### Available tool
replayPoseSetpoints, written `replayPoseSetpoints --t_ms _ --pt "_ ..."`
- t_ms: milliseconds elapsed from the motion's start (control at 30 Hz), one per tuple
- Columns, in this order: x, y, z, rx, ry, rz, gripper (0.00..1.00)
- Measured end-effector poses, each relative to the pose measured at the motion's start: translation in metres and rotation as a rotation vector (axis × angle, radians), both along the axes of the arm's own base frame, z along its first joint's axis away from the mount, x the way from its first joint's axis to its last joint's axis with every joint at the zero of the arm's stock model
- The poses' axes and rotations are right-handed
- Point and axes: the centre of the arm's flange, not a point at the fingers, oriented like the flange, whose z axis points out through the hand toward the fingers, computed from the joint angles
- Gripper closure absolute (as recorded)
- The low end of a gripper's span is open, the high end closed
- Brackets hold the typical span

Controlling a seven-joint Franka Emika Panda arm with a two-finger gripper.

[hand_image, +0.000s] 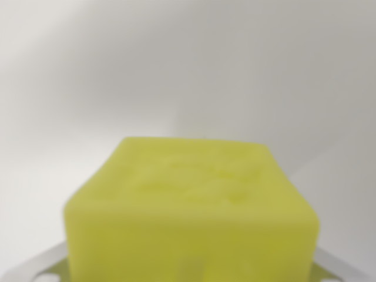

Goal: Pick yellow cube

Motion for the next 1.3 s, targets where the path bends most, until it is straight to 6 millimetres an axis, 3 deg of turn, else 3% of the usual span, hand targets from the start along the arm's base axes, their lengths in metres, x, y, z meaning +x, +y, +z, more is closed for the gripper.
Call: replayPoseSetpoints --t_ms 1300 --pt "0.0 0.0 0.097 0.0 0.0 0.0 1.0"
